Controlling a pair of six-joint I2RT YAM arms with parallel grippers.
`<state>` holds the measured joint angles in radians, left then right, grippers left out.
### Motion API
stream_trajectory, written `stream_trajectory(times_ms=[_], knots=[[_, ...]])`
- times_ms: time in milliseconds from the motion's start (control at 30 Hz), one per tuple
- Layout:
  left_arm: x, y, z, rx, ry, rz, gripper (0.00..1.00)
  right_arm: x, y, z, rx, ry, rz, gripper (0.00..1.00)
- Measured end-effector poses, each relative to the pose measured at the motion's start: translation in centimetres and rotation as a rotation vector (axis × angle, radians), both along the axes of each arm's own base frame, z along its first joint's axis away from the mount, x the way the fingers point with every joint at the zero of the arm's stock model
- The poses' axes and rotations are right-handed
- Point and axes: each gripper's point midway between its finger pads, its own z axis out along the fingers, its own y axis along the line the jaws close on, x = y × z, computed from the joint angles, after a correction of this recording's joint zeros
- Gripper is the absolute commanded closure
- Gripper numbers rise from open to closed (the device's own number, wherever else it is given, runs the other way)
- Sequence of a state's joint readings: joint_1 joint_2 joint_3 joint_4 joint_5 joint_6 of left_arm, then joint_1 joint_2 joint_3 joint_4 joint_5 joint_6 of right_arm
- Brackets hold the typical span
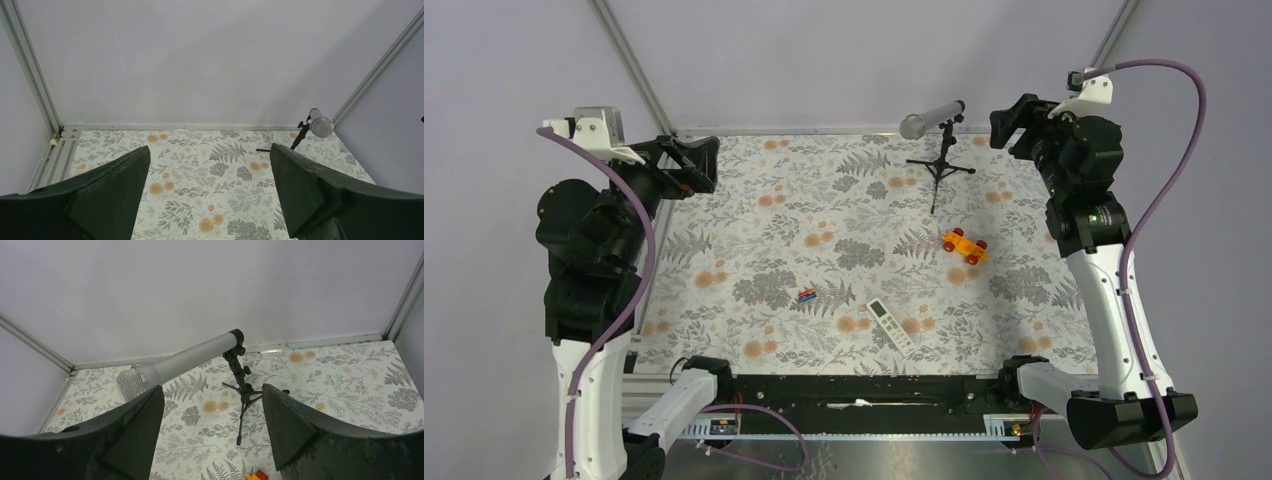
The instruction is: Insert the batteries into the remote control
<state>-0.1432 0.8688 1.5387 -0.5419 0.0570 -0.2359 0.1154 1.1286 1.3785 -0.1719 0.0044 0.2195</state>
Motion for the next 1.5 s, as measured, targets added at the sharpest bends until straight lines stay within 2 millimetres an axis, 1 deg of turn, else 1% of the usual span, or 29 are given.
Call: stream_trajectory(times_ms=[167, 233, 400, 500, 567, 667, 767, 800, 867, 967, 1000, 1033, 1100, 1167, 1233, 1367, 1500], knots=[[0.4, -0.6, -1.3, 0.004, 0.010, -0.029, 0.01, -0.1, 0.4, -0.4, 0.032, 0.013, 0.016, 0.22], [0.7, -1.1, -2.2, 0.000, 0.024, -0.054, 0.01, -0.2, 0.5, -1.1, 0.049, 0.030, 0.014, 0.22], [1.9, -2.6, -4.6, -0.039, 0.091, -0.123, 0.01, -0.7, 0.6, -4.0, 0.091, 0.125, 0.008, 0.22], [2.7, -3.5, -5.6, -0.060, 0.121, -0.162, 0.01, -1.3, 0.7, -6.4, 0.124, 0.199, -0.002, 0.24], [3.4, -4.0, -6.6, -0.073, 0.150, -0.186, 0.01, -2.0, 0.7, -8.4, 0.145, 0.263, -0.010, 0.27], [4.1, -4.5, -7.8, -0.092, 0.187, -0.204, 0.01, -3.1, 1.1, -11.6, 0.174, 0.369, -0.008, 0.29], [4.6, -4.8, -8.3, -0.103, 0.204, -0.212, 0.01, -4.2, 2.2, -14.6, 0.200, 0.478, 0.025, 0.26], [4.6, -4.8, -8.2, -0.106, 0.203, -0.213, 0.01, -4.6, 2.8, -15.4, 0.201, 0.505, 0.038, 0.22], [4.7, -4.8, -8.0, -0.114, 0.193, -0.214, 0.01, -5.6, 4.6, -17.1, 0.188, 0.564, 0.080, 0.17], [4.9, -4.9, -7.7, -0.120, 0.176, -0.214, 0.01, -7.6, 8.2, -20.0, 0.137, 0.657, 0.175, 0.07], [5.0, -4.8, -7.7, -0.120, 0.170, -0.213, 0.01, -8.4, 9.1, -21.2, 0.118, 0.687, 0.199, 0.05], [5.1, -4.8, -7.7, -0.121, 0.164, -0.211, 0.01, -9.2, 9.8, -22.4, 0.097, 0.719, 0.222, 0.03], [5.2, -4.8, -7.7, -0.121, 0.163, -0.206, 0.01, -10.6, 10.5, -24.8, 0.056, 0.774, 0.248, 0.01], [5.2, -4.7, -7.7, -0.121, 0.161, -0.203, 0.01, -12.2, 11.1, -27.1, -0.011, 0.814, 0.278, 0.00], [5.4, -4.6, -7.7, -0.122, 0.155, -0.197, 0.01, -14.4, 12.5, -29.0, -0.088, 0.849, 0.352, 0.01], [5.6, -4.5, -8.1, -0.126, 0.164, -0.184, 0.01, -18.7, 15.3, -31.4, -0.230, 0.888, 0.519, 0.03], [5.9, -4.4, -8.6, -0.135, 0.177, -0.174, 0.01, -21.7, 17.5, -33.6, -0.349, 0.913, 0.643, 0.07]])
